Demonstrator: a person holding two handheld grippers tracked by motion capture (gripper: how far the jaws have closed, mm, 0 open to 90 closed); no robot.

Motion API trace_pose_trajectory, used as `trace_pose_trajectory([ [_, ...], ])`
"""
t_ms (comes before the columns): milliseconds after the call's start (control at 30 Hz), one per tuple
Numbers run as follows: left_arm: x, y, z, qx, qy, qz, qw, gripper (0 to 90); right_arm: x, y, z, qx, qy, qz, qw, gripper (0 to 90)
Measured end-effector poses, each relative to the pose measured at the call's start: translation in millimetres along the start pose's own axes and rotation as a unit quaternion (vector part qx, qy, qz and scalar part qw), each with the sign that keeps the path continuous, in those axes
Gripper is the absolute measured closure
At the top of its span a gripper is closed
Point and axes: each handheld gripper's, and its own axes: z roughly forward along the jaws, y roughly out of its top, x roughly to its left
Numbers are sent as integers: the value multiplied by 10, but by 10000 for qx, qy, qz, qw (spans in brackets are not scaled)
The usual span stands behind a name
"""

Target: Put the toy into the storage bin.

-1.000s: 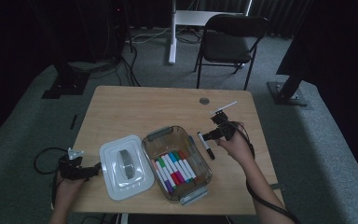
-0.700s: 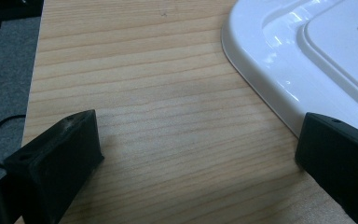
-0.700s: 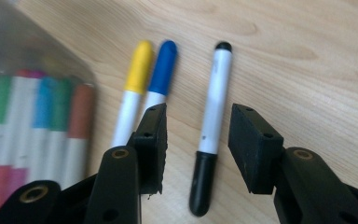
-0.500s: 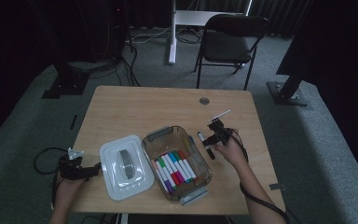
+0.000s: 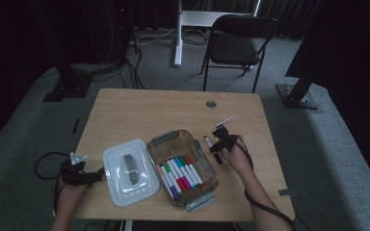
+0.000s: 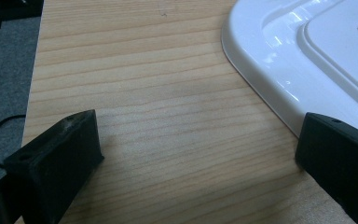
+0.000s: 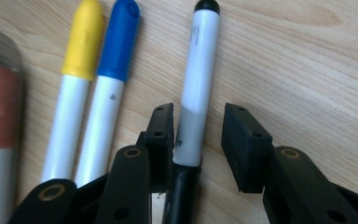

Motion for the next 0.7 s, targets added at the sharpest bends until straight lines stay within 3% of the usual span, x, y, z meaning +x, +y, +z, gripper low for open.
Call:
trace_pose_trajectory([
  [333,0,0,0,-2,-1,-1,10000,5,55,-12,37,-16,-272,78,9996,747],
  [700,0,0,0,-1,-1,-1,10000,5,15,-10,-46,-50,-59,491,9988,764],
])
